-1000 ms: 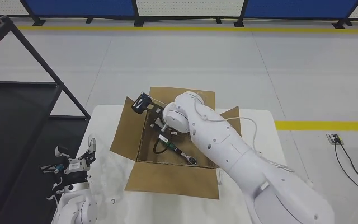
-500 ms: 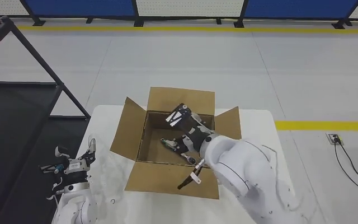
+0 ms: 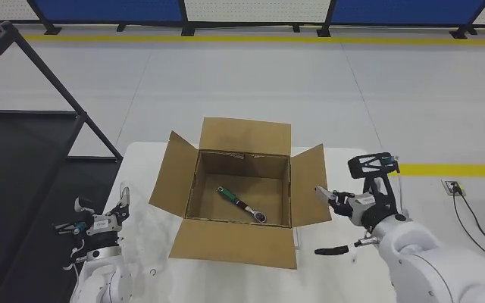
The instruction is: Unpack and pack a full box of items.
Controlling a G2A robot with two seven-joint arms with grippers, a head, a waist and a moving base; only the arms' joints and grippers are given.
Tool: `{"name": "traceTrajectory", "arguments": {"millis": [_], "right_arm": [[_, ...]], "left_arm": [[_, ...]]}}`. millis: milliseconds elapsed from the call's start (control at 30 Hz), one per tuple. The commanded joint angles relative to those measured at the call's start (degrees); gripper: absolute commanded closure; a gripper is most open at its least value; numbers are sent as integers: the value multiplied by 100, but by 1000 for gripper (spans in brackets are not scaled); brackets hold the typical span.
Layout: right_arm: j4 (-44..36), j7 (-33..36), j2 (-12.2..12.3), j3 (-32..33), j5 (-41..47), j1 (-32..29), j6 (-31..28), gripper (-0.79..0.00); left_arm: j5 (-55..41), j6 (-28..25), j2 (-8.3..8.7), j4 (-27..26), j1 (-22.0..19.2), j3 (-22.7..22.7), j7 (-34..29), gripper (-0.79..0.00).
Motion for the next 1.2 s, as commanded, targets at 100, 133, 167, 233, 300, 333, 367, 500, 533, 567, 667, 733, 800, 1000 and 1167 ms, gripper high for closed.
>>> {"name": "traceTrajectory", "arguments": {"millis": [100, 133, 167, 233, 300, 333, 367, 500, 533, 567, 667, 733, 800, 1000, 1167], "right_arm": [[194, 40, 31, 723, 287, -501, 105, -785], [336, 98, 41, 821, 290, -555, 83, -785], [449, 150, 48, 850, 375, -568, 17, -785], [777, 248, 70, 882, 498, -568, -189, -785], [1074, 353, 85, 748, 637, -508, -445, -785], [1234, 399, 94, 689, 662, -468, -544, -785], [1373, 445, 100, 596, 692, -424, -652, -785], [1821, 614, 111, 81, 621, -265, -935, -785], [1883, 597, 107, -52, 617, -238, -960, -785], [1954, 594, 105, -175, 598, -232, -965, -785], [2038, 542, 92, -513, 465, -256, -865, -785], [1975, 433, 82, -688, 399, -339, -759, -785], [1873, 321, 79, -804, 302, -477, -647, -785], [1237, -416, 77, -795, -195, -1113, 89, -785], [735, -948, 77, -505, -226, -1763, 602, -739]], "left_arm": [[0, 0, 0, 0, 0, 0, 0, -785], [0, 0, 0, 0, 0, 0, 0, -785], [0, 0, 0, 0, 0, 0, 0, -785], [0, 0, 0, 0, 0, 0, 0, -785], [0, 0, 0, 0, 0, 0, 0, -785], [0, 0, 0, 0, 0, 0, 0, -785], [0, 0, 0, 0, 0, 0, 0, -785], [0, 0, 0, 0, 0, 0, 0, -785], [0, 0, 0, 0, 0, 0, 0, -785], [0, 0, 0, 0, 0, 0, 0, -785], [0, 0, 0, 0, 0, 0, 0, -785], [0, 0, 0, 0, 0, 0, 0, -785], [0, 0, 0, 0, 0, 0, 0, -785], [0, 0, 0, 0, 0, 0, 0, -785], [0, 0, 0, 0, 0, 0, 0, -785]]}}
